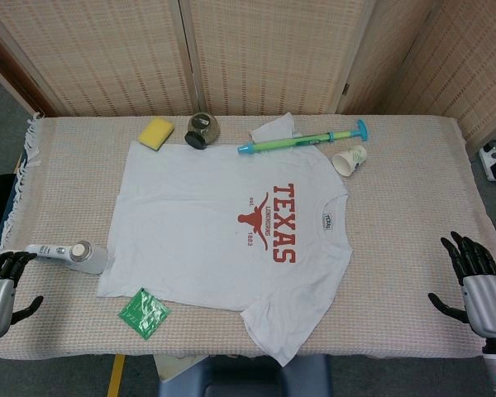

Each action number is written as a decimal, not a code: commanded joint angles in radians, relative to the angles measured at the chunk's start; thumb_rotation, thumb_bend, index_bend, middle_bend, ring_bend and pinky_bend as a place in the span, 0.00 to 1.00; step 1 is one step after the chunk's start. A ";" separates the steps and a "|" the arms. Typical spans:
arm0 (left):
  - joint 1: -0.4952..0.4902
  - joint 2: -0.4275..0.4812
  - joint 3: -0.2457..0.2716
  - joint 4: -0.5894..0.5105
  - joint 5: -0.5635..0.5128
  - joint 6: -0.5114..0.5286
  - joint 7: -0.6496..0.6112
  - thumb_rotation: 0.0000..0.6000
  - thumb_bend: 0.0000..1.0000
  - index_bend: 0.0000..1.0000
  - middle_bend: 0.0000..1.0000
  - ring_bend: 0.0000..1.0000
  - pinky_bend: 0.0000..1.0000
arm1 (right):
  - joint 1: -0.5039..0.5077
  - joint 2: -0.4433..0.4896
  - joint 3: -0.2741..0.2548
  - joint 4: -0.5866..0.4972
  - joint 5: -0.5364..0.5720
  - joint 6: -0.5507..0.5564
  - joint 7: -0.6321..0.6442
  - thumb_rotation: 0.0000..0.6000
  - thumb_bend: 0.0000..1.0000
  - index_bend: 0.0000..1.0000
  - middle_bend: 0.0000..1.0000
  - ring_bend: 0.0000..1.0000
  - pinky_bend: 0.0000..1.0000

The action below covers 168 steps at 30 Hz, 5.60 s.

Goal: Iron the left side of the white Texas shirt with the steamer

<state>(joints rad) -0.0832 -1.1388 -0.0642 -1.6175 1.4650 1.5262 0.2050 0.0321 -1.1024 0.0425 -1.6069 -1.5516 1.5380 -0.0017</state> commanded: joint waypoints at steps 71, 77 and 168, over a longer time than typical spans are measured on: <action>-0.337 -0.416 -0.065 0.824 -0.138 -0.407 -0.199 1.00 0.37 0.45 0.52 0.38 0.28 | 0.005 0.122 0.018 -0.118 -0.001 0.011 -0.028 1.00 0.14 0.00 0.00 0.00 0.07; -0.357 -0.473 -0.057 0.912 -0.113 -0.415 -0.266 1.00 0.43 0.53 0.58 0.46 0.39 | 0.003 0.122 0.018 -0.125 -0.001 0.013 -0.037 1.00 0.14 0.00 0.00 0.00 0.07; -0.705 -0.774 -0.212 0.864 -0.257 -0.507 -0.001 1.00 0.95 0.81 0.96 0.96 0.81 | 0.590 -0.300 -0.122 0.106 -0.082 -0.743 0.061 0.91 1.00 0.00 0.00 0.00 0.06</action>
<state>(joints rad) -0.7951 -1.9062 -0.2744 -0.7826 1.2172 1.0249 0.2189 0.6213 -1.4016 -0.0785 -1.5010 -1.6337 0.7953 0.0598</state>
